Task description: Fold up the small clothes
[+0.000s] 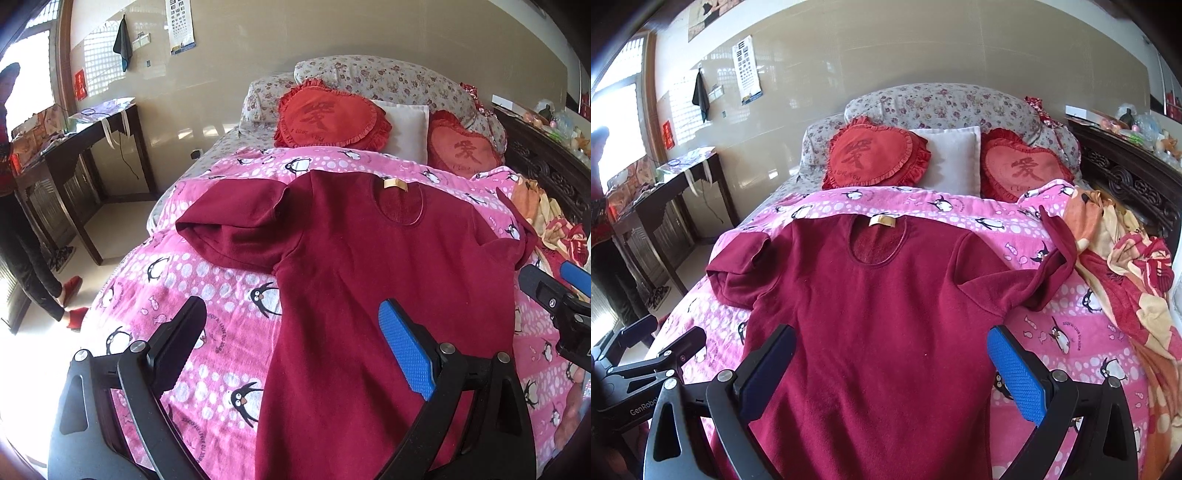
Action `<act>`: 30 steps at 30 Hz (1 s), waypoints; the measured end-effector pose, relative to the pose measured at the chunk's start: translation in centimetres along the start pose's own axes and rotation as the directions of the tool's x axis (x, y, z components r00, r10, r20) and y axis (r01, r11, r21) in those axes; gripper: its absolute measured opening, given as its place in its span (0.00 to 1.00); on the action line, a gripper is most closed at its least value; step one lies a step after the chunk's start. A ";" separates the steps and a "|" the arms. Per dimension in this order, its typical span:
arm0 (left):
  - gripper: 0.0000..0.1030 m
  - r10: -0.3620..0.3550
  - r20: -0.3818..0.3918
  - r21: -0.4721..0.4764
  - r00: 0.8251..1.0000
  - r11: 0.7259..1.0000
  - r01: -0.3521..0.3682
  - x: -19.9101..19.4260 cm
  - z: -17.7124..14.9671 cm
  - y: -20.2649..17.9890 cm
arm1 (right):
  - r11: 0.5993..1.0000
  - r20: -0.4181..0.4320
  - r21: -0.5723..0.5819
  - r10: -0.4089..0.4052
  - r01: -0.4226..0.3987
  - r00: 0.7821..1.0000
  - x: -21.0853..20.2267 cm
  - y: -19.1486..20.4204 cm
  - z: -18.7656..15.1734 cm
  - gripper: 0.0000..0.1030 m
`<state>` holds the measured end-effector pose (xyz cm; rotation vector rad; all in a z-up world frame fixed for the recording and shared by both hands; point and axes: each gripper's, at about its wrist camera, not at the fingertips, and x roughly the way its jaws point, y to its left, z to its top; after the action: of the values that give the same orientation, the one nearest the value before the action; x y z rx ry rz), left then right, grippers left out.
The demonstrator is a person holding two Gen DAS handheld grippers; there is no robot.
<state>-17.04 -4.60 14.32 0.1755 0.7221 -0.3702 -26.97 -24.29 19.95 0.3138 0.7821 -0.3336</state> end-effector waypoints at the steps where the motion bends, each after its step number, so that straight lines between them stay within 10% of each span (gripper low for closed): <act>1: 0.92 0.001 0.004 -0.003 1.000 1.000 -0.001 -0.2 0.0 0.1 | 1.000 -0.001 -0.010 0.000 0.000 1.000 -0.1 0.2 -0.1 1.00; 30: 0.92 -0.061 0.037 -0.045 0.997 0.997 0.062 -0.7 1.6 -1.4 | 0.999 -0.024 -0.024 -0.043 0.043 0.999 -2.0 -0.8 -0.3 1.00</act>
<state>-17.06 -6.12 15.88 0.1029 0.7011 -0.4140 -28.80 -24.53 21.12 0.2802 0.8175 -0.3614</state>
